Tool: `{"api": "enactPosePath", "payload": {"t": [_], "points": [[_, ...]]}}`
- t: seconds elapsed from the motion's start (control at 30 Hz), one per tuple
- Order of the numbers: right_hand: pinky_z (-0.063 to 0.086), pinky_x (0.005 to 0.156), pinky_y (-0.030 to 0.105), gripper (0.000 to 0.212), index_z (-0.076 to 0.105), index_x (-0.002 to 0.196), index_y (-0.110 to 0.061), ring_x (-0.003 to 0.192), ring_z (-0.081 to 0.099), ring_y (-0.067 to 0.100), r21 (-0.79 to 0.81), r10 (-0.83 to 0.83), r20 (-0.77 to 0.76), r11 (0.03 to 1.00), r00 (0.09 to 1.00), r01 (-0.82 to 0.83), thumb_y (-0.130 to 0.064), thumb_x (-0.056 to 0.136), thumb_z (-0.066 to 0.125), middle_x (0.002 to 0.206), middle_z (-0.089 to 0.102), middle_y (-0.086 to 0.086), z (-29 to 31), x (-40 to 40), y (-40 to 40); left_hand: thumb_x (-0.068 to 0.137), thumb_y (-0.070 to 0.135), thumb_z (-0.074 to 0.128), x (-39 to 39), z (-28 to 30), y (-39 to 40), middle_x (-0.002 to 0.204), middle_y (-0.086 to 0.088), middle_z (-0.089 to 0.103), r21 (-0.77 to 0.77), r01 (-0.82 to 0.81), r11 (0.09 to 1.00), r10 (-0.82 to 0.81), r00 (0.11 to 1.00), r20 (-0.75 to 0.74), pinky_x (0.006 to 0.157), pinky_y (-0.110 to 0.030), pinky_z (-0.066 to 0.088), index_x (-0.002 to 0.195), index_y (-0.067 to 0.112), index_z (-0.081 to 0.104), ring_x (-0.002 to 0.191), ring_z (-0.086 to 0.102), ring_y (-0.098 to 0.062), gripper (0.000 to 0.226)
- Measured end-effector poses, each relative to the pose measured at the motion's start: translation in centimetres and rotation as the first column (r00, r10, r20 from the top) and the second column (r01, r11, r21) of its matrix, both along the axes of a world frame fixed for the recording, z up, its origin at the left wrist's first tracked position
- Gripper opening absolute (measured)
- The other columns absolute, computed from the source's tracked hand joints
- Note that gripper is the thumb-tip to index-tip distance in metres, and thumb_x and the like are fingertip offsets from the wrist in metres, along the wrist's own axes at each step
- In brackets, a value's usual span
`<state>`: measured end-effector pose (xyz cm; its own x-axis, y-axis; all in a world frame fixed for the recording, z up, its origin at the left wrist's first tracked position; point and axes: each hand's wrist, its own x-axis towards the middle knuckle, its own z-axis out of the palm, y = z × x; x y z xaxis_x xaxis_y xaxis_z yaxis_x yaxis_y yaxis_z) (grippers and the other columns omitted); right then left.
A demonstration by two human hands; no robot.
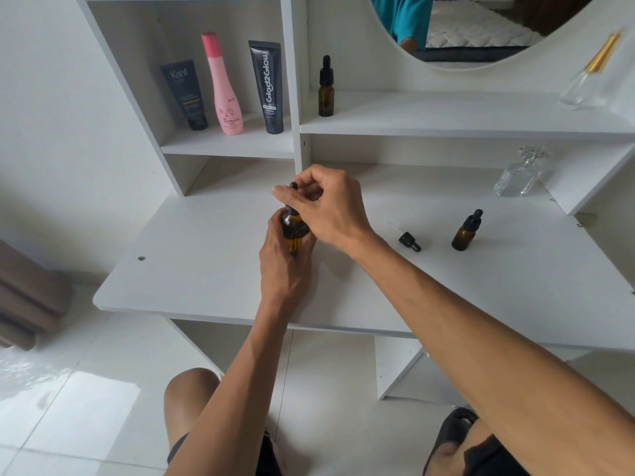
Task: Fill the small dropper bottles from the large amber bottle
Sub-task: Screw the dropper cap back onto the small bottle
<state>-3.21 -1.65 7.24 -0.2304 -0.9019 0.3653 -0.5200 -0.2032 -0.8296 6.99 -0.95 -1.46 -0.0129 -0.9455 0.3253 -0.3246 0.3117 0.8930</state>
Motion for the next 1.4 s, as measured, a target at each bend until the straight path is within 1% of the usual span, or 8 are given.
{"api": "enactPosePath", "payload": {"t": [0.4, 0.63, 0.73, 0.83, 0.97, 1.1, 1.3, 1.4], "points": [[0.049, 0.067, 0.004, 0.024, 0.074, 0.091, -0.013, 0.069, 0.061, -0.007, -0.054, -0.184, -0.006, 0.982, 0.983, 0.183, -0.037, 0.09, 0.072, 0.082, 0.072, -0.008, 2.1, -6.5, 2.5, 0.092, 0.037, 0.069, -0.1, -0.1, 0.1, 0.107, 0.01, 0.067, -0.005, -0.047, 0.999, 0.047, 0.998, 0.036, 0.089, -0.046, 0.054, 0.132, 0.031, 0.046, 0.094, 0.068, -0.022, 0.047], [0.047, 0.071, 0.011, 0.014, 0.073, 0.097, -0.008, 0.075, 0.064, 0.007, 0.058, -0.338, -0.109, 0.937, 0.935, 0.345, -0.019, 0.088, 0.072, 0.093, 0.074, 0.002, -1.7, -11.4, 4.9, 0.085, 0.026, 0.063, -0.5, 0.8, 1.6, 0.145, -0.004, 0.044, -0.089, -0.144, 0.986, 0.138, 0.987, -0.078, 0.116, -0.044, 0.035, 0.151, 0.012, 0.025, 0.133, 0.045, -0.015, 0.078], [0.04, 0.077, 0.007, 0.025, 0.07, 0.109, -0.007, 0.094, 0.068, 0.016, 0.112, -0.322, -0.139, 0.934, 0.936, 0.338, -0.019, 0.088, 0.074, 0.108, 0.073, 0.007, -3.8, -12.2, 5.6, 0.082, 0.021, 0.065, -1.2, 1.2, 2.7, 0.134, -0.011, 0.046, -0.327, -0.262, 0.908, 0.248, 0.965, -0.085, 0.105, -0.041, 0.041, 0.139, 0.007, 0.035, 0.125, 0.045, -0.026, 0.065], [0.047, 0.091, 0.02, 0.036, 0.067, 0.118, -0.007, 0.109, 0.065, 0.021, 0.166, -0.303, -0.171, 0.929, 0.938, 0.33, -0.022, 0.087, 0.076, 0.118, 0.07, 0.008, -5.7, -12.5, 5.8, 0.083, 0.025, 0.069, -2.6, 1.4, 3.9, 0.119, -0.003, 0.046, -0.436, -0.146, 0.888, 0.165, 0.986, 0.004, 0.086, -0.025, 0.047, 0.128, 0.013, 0.042, 0.108, 0.046, -0.025, 0.054], [0.05, 0.097, 0.034, 0.043, 0.065, 0.122, -0.01, 0.111, 0.064, 0.024, 0.193, -0.332, -0.171, 0.912, 0.928, 0.362, -0.026, 0.084, 0.078, 0.122, 0.067, 0.01, -7.3, -12.5, 6.1, 0.086, 0.041, 0.074, -4.9, 1.3, 4.4, 0.114, 0.005, 0.052, -0.178, 0.116, 0.977, -0.067, 0.963, 0.26, 0.081, -0.026, 0.04, 0.133, 0.015, 0.046, 0.107, 0.049, -0.016, 0.061], [0.052, 0.096, 0.038, 0.041, 0.066, 0.12, -0.01, 0.109, 0.065, 0.026, 0.186, -0.359, -0.145, 0.905, 0.922, 0.382, -0.021, 0.082, 0.078, 0.116, 0.069, 0.011, -8.2, -12.3, 6.4, 0.084, 0.049, 0.075, -5.8, 0.7, 3.9, 0.122, 0.001, 0.062, 0.071, 0.125, 0.99, -0.142, 0.931, 0.337, 0.088, -0.032, 0.047, 0.137, 0.018, 0.047, 0.113, 0.054, -0.018, 0.068], [0.056, 0.088, 0.041, 0.027, 0.071, 0.108, -0.01, 0.1, 0.067, 0.028, 0.166, -0.381, -0.147, 0.9, 0.913, 0.402, -0.017, 0.083, 0.078, 0.102, 0.073, 0.011, -8.9, -12.4, 6.0, 0.085, 0.039, 0.077, -6.4, 0.7, 3.1, 0.108, -0.002, 0.068, 0.053, 0.142, 0.988, -0.151, 0.904, 0.4, 0.081, -0.031, 0.045, 0.124, 0.017, 0.063, 0.105, 0.056, -0.023, 0.047], [0.054, 0.086, 0.027, 0.024, 0.071, 0.107, -0.008, 0.095, 0.069, 0.021, 0.164, -0.376, -0.098, 0.907, 0.921, 0.388, -0.015, 0.084, 0.077, 0.1, 0.074, 0.009, -8.6, -12.5, 6.2, 0.086, 0.037, 0.076, -6.3, 0.5, 2.8, 0.099, 0.0, 0.066, 0.04, 0.147, 0.988, -0.151, 0.906, 0.395, 0.076, -0.03, 0.042, 0.113, 0.016, 0.068, 0.098, 0.056, -0.022, 0.035]]}}
